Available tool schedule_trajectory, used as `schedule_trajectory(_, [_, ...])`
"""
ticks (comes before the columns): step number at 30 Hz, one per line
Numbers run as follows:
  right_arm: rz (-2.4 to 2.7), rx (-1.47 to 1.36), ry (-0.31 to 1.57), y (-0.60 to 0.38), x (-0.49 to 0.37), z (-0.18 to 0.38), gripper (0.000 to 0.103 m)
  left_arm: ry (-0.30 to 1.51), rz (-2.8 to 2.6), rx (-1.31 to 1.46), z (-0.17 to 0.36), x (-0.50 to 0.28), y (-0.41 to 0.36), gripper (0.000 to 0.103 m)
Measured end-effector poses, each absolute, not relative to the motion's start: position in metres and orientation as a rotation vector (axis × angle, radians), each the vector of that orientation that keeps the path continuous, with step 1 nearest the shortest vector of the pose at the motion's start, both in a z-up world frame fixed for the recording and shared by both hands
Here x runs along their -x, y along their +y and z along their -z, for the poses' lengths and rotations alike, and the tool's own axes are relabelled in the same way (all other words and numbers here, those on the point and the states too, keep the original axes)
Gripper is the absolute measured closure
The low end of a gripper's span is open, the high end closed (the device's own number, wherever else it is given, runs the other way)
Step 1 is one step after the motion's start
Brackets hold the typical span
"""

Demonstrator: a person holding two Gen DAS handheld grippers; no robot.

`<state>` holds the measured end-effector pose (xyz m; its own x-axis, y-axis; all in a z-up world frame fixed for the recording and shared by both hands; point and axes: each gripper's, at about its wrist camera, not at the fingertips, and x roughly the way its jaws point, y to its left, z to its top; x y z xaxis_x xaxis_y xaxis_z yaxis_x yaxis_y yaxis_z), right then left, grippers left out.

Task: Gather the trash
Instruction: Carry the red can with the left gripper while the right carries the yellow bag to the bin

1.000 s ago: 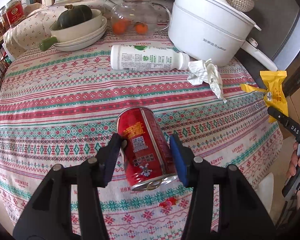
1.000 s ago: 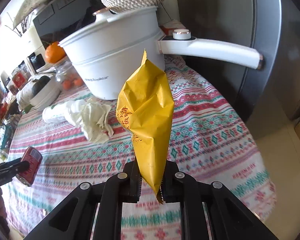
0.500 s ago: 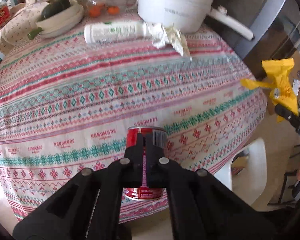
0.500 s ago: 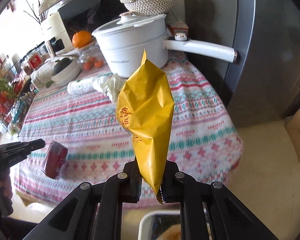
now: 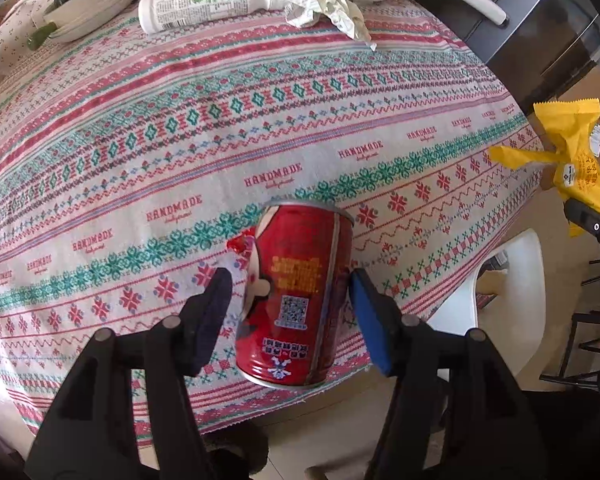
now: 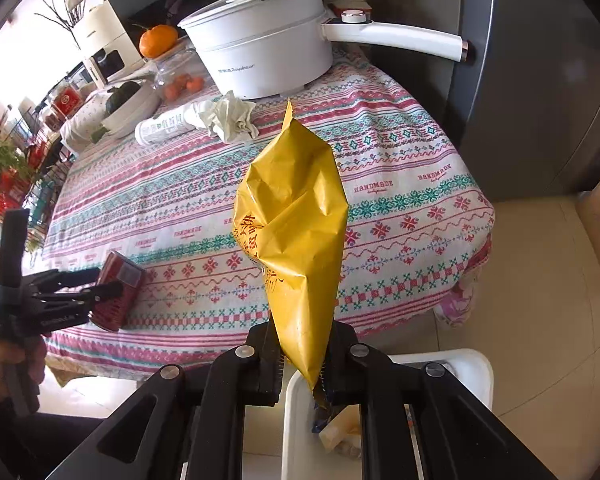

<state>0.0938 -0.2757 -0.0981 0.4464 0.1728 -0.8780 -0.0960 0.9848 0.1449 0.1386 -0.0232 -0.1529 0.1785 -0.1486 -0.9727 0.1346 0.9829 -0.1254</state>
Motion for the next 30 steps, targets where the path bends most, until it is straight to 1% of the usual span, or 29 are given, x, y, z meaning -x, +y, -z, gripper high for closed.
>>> schedule_trajectory(2, [-0.175, -0.077, 1.096, -0.274, -0.092, 0.097, 0.088, 1.395, 0.195, -0.021, 0.161, -0.136, -0.029, 0.047])
schedule_trajectory(7, [-0.197, -0.058, 1.105, -0.268, -0.086, 0.096, 0.088, 1.363, 0.208, -0.045, 0.16, -0.132, -0.037, 0.048])
schedule_trajectory(19, [-0.257, -0.025, 1.082, -0.28, -0.055, 0.078, 0.088, 1.224, 0.354, -0.03, 0.109, -0.104, -0.062, 0.048])
schedule_trajectory(25, [-0.249, 0.006, 1.099, -0.302, -0.032, 0.078, 0.088, 1.203, 0.477, -0.062, 0.098, -0.083, -0.103, 0.048])
schedule_trajectory(30, [-0.234, 0.038, 1.147, -0.323, -0.012, 0.093, 0.088, 1.209, 0.609, -0.142, 0.103, -0.059, -0.149, 0.048])
